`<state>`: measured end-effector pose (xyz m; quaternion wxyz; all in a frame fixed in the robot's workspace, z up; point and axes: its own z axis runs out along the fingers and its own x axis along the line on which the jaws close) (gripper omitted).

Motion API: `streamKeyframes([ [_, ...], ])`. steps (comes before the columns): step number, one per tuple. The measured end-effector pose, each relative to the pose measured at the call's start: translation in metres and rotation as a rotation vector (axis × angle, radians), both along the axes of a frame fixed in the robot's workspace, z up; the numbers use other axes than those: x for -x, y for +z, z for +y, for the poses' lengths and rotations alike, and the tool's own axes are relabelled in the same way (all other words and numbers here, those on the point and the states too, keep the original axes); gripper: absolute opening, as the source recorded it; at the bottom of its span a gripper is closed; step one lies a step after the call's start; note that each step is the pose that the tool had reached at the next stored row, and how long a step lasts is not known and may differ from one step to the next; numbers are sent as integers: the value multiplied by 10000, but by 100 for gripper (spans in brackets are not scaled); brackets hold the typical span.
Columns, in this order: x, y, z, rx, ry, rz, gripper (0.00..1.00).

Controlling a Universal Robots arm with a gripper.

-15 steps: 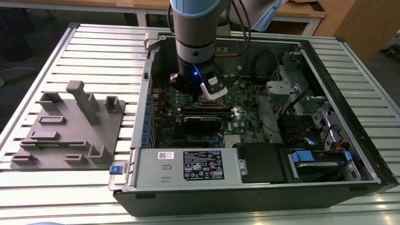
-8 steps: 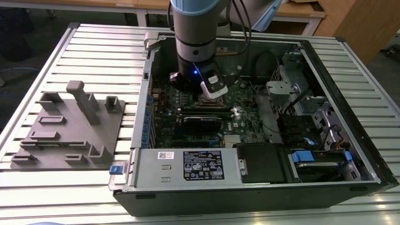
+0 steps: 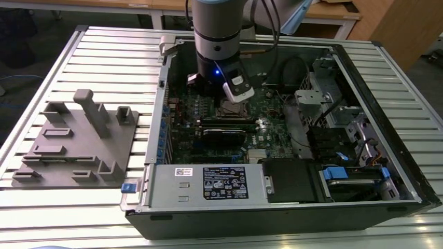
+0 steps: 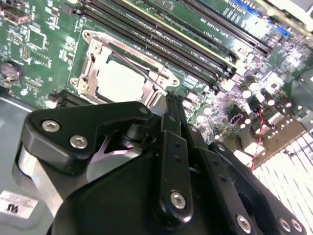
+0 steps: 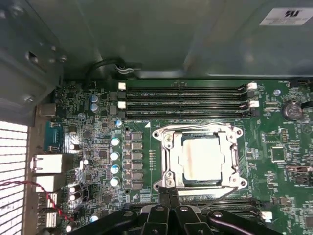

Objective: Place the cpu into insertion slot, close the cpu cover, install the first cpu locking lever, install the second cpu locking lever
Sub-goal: 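Install the second cpu locking lever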

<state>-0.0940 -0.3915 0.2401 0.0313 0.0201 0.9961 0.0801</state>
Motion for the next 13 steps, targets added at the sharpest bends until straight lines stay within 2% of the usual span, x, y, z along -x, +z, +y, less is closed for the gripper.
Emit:
streamKeyframes([
  [3, 0, 48, 0, 2, 0, 0, 10],
  [7, 0, 48, 0, 10, 1, 0, 10],
  [10, 0, 81, 0, 13, 0, 2, 10],
  [13, -7, 84, 1, 20, 1, -1, 10],
])
